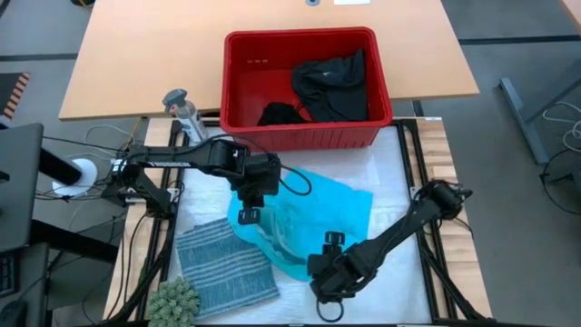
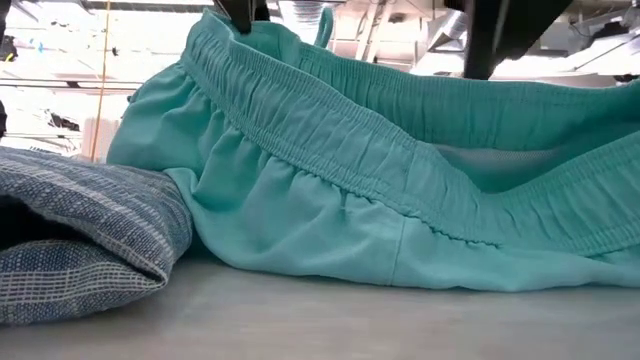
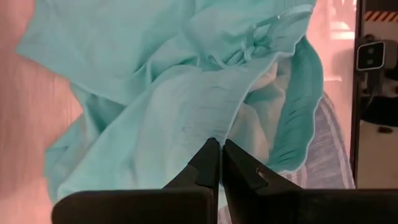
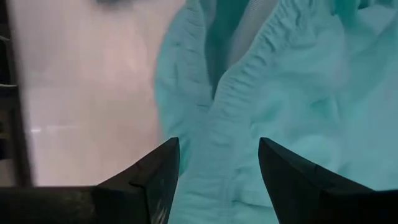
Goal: Fold Laundry from Bin
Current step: Fold the light blue shorts from the red organizer bin
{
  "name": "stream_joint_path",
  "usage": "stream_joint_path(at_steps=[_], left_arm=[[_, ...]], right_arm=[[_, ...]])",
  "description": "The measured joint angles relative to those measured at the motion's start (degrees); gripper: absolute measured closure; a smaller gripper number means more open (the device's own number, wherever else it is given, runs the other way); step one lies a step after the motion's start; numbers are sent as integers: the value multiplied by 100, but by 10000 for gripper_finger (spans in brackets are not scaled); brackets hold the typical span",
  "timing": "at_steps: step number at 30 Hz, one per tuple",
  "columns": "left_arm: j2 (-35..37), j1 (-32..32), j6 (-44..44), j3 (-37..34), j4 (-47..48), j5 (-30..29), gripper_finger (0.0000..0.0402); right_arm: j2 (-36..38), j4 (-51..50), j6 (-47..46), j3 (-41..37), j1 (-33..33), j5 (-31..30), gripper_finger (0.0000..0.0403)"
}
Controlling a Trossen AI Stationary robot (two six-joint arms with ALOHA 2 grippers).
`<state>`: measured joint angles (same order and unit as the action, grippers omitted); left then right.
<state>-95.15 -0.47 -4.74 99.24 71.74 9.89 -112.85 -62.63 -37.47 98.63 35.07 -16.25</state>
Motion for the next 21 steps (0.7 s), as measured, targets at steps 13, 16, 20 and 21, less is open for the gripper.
stream_joint_path(at_steps=[13,16,20,21], left_arm=[[0,78,-110,2,-194,500,401],[0,29,-113,2,-187,532,401],[0,-14,-179,2,-137,664,401],[0,-23,-186,2,-50,888,401]], right_arm=[[-812,-1504,-1361,721,-18,-537,244],[-807,-1716,-1633,721,-84,-513,360],[-807,-1736,-1967,721,-208,-483,383],[-807,-1724,-2025,734,-230,-473,383]])
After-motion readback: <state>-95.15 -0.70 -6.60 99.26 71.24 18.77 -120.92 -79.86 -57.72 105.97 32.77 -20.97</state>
